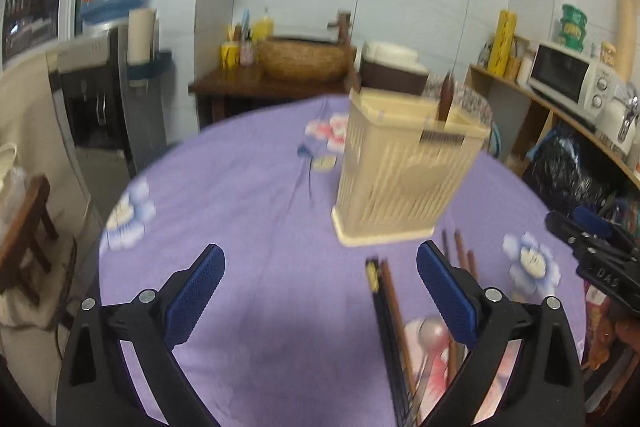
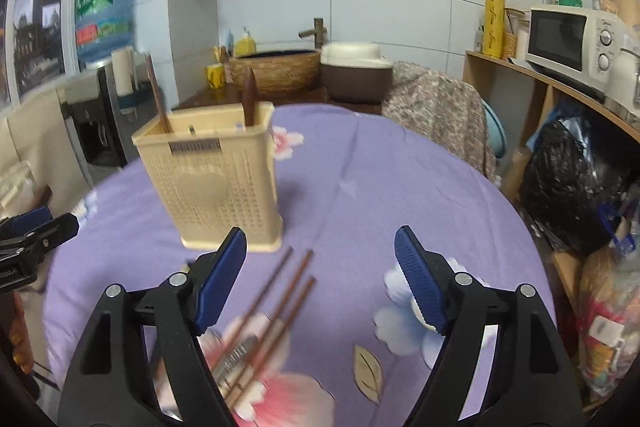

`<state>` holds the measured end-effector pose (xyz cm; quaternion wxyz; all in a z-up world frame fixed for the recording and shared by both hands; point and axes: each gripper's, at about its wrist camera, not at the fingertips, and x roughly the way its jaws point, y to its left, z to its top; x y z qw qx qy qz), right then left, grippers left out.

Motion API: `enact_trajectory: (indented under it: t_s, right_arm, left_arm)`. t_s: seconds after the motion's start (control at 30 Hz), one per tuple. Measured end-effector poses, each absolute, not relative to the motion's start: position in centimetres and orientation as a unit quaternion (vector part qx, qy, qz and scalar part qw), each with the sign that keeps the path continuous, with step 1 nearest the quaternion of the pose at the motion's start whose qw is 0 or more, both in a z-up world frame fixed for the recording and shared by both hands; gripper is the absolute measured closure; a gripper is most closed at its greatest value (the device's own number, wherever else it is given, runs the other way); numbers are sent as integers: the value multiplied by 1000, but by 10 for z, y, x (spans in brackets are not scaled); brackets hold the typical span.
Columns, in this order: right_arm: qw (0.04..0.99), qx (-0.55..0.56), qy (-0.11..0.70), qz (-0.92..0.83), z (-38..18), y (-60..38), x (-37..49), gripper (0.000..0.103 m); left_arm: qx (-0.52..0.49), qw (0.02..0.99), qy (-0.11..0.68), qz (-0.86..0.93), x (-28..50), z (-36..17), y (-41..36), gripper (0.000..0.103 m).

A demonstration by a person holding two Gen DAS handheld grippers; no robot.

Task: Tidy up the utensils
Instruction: 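Move the right gripper toward a brown chopstick while the left approaches a black chopstick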

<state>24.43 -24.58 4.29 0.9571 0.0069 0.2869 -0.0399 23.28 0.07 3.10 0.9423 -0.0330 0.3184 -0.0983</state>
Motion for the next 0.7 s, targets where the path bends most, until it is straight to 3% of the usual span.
enact_trajectory:
  t_s: [0.33, 0.7]
  right_arm:
    - [925, 9, 380, -32, -26, -234, 220, 26]
    - [906, 13, 422, -24, -57, -209, 219, 27]
  left_arm:
    - [-32, 913, 394, -106, 212, -26, 3, 41]
    - [-8, 907, 403, -121, 199, -38, -16, 43]
